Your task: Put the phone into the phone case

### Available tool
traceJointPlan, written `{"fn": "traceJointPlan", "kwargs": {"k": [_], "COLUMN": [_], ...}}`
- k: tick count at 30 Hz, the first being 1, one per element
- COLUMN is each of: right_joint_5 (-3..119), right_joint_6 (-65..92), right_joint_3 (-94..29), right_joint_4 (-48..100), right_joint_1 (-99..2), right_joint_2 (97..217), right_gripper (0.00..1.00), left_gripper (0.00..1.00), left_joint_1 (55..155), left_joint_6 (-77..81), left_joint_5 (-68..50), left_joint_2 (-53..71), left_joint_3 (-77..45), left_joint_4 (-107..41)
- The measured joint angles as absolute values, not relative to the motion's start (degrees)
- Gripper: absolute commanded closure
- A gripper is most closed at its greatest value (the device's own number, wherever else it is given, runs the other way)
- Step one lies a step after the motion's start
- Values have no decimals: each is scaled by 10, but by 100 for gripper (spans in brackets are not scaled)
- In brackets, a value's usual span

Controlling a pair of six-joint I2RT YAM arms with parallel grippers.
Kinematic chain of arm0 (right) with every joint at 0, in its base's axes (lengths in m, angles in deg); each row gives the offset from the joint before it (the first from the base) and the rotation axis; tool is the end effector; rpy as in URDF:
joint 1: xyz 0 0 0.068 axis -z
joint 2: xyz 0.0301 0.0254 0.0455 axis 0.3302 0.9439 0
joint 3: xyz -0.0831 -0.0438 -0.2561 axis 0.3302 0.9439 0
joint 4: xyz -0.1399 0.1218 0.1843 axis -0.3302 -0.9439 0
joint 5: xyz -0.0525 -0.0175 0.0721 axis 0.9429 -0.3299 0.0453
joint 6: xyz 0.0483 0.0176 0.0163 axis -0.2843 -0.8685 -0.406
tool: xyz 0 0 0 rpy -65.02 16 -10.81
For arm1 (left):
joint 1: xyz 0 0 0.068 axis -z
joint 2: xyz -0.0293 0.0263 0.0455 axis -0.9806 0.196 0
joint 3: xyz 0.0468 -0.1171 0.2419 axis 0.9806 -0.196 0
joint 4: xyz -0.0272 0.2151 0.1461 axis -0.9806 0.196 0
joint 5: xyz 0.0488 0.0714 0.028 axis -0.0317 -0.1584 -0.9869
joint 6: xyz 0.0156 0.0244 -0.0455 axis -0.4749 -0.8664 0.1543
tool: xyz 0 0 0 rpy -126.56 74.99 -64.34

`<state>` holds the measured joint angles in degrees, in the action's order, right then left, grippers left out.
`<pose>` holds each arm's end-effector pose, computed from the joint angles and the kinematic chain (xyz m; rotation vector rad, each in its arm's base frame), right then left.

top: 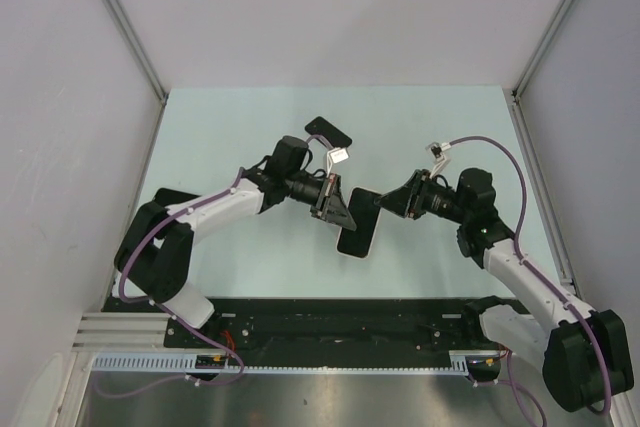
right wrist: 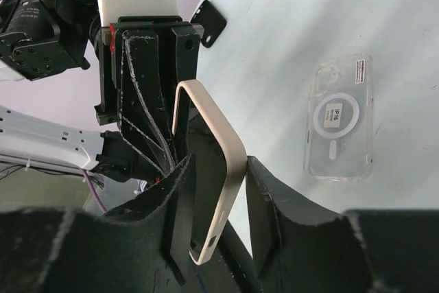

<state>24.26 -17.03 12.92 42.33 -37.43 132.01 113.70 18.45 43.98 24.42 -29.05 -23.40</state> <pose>0.2002 0.0907 0.2631 -0.2678 1.8786 1.3169 0.2558 -0.2171 0.2413 0.7979 2.2898 -1.7542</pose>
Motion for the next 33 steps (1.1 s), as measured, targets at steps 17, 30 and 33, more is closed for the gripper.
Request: {"fn": "traceJointPlan", "kwargs": {"k": [17, 30, 33], "right_joint_5": [216, 233, 238], "right_joint_6": [-189, -213, -223], "right_joint_3": [120, 122, 122], "right_joint_4": [419, 446, 450], "right_joint_1": [-391, -407, -406], "right_joint_2": [1359, 1389, 1392], "right_gripper": [44, 100, 100], "left_gripper": [100, 100, 100], "left_joint_1": [1114, 1112, 1108], "left_joint_6": [267, 332, 332], "left_joint_5": [383, 386, 381], "left_joint_2": [209, 204, 205], "left_joint_3": [-314, -349, -349], "left_joint_4": [-282, -363, -357]}}
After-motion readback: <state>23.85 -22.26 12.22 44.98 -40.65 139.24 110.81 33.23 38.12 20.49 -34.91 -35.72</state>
